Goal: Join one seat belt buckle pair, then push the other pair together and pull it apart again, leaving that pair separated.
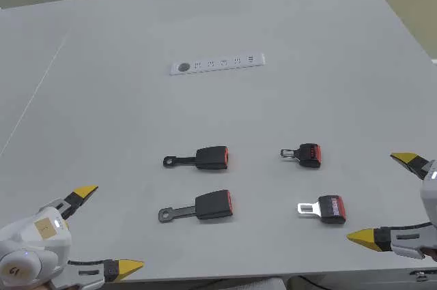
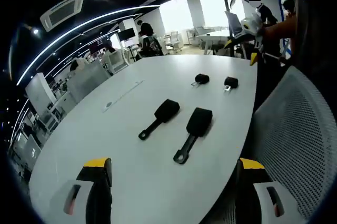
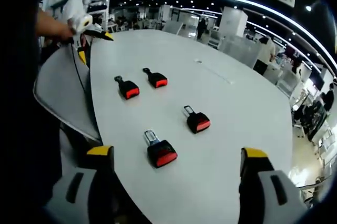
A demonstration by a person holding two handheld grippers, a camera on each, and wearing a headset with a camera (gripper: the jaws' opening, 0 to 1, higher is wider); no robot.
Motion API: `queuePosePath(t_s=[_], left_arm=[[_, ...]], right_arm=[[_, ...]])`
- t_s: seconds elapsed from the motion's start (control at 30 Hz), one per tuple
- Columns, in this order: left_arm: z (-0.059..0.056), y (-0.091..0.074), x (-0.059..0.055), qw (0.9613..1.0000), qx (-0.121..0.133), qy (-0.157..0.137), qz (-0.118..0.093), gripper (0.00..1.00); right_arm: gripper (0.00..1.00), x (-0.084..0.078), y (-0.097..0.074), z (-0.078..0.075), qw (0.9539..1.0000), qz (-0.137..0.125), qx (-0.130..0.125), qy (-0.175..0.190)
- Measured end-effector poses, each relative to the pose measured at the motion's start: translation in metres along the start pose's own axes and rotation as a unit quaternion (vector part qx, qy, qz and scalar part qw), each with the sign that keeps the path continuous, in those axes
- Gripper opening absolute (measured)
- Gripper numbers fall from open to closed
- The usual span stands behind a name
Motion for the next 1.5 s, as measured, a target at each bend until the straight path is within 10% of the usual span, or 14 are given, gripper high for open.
queuePosePath(t_s=[1.5], left_arm=[[0.003, 0.009, 0.007, 0.9999, 0.003, 0.012, 0.010, 1.00]], right_arm=[[0.98, -0.006, 0.005, -0.003, 0.9999, 0.002, -0.015, -0.007]])
Point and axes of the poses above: the centre of the closed fingertips' face, and the gripper's own axes: y roughly forward along the fingers, z roughly to its left, x roughly out of its top, the point moved 4 cm from there along -y, roughly backward along the fingers, and after that the axes turned 4 degrees about -x, right-handed, at the moved point
